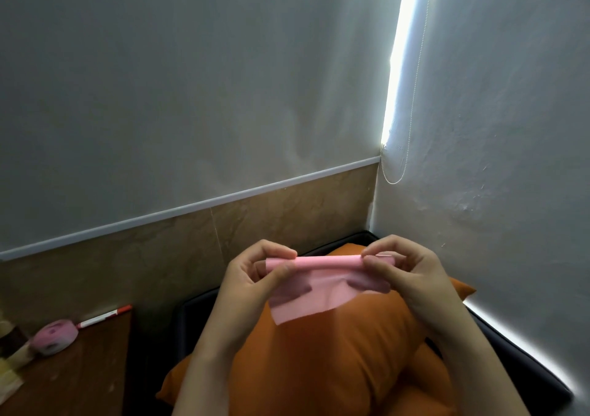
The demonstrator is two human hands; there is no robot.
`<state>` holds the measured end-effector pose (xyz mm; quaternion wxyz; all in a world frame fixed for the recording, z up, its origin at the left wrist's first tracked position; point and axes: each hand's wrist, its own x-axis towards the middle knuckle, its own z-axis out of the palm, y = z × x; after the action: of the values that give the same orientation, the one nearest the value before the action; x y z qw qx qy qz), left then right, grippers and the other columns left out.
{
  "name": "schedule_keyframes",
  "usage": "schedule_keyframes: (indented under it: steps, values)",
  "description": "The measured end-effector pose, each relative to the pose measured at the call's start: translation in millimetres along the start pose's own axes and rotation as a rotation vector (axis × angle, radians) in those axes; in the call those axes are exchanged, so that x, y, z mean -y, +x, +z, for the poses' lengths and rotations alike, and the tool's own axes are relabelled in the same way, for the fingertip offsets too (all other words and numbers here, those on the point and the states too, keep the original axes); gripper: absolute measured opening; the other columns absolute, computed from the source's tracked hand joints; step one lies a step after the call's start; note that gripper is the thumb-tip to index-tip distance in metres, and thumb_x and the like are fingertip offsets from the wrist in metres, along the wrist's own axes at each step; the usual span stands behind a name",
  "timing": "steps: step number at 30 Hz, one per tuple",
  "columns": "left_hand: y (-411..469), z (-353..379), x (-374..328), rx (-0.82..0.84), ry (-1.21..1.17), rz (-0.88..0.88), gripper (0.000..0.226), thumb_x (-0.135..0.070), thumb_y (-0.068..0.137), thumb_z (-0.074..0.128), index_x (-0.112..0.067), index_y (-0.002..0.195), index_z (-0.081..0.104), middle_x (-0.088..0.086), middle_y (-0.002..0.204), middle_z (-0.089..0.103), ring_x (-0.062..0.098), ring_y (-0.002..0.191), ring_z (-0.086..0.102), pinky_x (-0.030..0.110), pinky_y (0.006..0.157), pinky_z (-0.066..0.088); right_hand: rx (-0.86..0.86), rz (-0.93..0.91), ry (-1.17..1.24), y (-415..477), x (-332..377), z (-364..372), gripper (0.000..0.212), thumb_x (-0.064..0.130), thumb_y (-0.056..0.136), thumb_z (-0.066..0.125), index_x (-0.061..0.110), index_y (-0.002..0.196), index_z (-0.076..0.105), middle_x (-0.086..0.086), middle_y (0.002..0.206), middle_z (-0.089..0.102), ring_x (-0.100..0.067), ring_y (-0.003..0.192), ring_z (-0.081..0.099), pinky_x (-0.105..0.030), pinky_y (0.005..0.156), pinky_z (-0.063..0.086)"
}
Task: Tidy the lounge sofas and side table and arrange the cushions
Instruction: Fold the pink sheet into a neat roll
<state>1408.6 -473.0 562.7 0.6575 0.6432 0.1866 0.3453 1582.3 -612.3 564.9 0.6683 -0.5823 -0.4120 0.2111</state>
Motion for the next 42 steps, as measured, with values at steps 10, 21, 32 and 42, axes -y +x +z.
schedule_keyframes:
  steps: [10, 21, 32, 42]
  values:
    - [2.2, -5.0, 5.2, 0.009, 0.085, -0.024, 0.027, 0.002, 0.082, 0.068, -0.013, 0.105, 0.067, 0.002, 0.098, 0.074, 0.016, 0.094, 0.07, 0.027, 0.078, 0.057, 0.082, 0.057, -0.101, 1.4, -1.5, -6.1, 0.026, -0.001, 0.076, 0.072, 0.014, 0.097, 0.073, 0.004, 0.094, 0.075, -0.009, 0.091, 0.07, -0.016, 0.076, 0.053]
    - [0.4, -2.1, 6.1, 0.086, 0.04, -0.05, 0.011, -0.011, 0.092, 0.058, -0.01, 0.102, 0.061, 0.003, 0.088, 0.071, 0.018, 0.083, 0.071, 0.024, 0.065, 0.055, 0.065, 0.054, -0.044, 2.8, -4.4, -2.0, 0.022, 0.02, 0.077, 0.065, 0.012, 0.096, 0.071, -0.009, 0.09, 0.073, -0.019, 0.086, 0.071, -0.023, 0.07, 0.057]
    - [3.1, -9.1, 10.6, 0.066, 0.041, -0.016, 0.013, -0.002, 0.088, 0.064, -0.005, 0.1, 0.061, 0.003, 0.089, 0.063, 0.014, 0.079, 0.062, 0.024, 0.064, 0.054, 0.102, 0.051, -0.001, 0.7, -6.6, -4.8, 0.024, 0.016, 0.073, 0.07, 0.011, 0.097, 0.072, -0.011, 0.092, 0.072, -0.027, 0.09, 0.07, -0.033, 0.076, 0.058]
    - [0.9, -2.8, 3.9, 0.033, -0.011, -0.023, 0.024, -0.014, 0.076, 0.07, -0.001, 0.094, 0.061, 0.004, 0.079, 0.069, 0.023, 0.077, 0.071, 0.029, 0.063, 0.057, 0.02, 0.054, -0.072, 1.7, -3.5, 0.9, 0.019, 0.03, 0.068, 0.073, 0.016, 0.08, 0.071, -0.006, 0.078, 0.073, -0.018, 0.074, 0.071, -0.022, 0.063, 0.055]
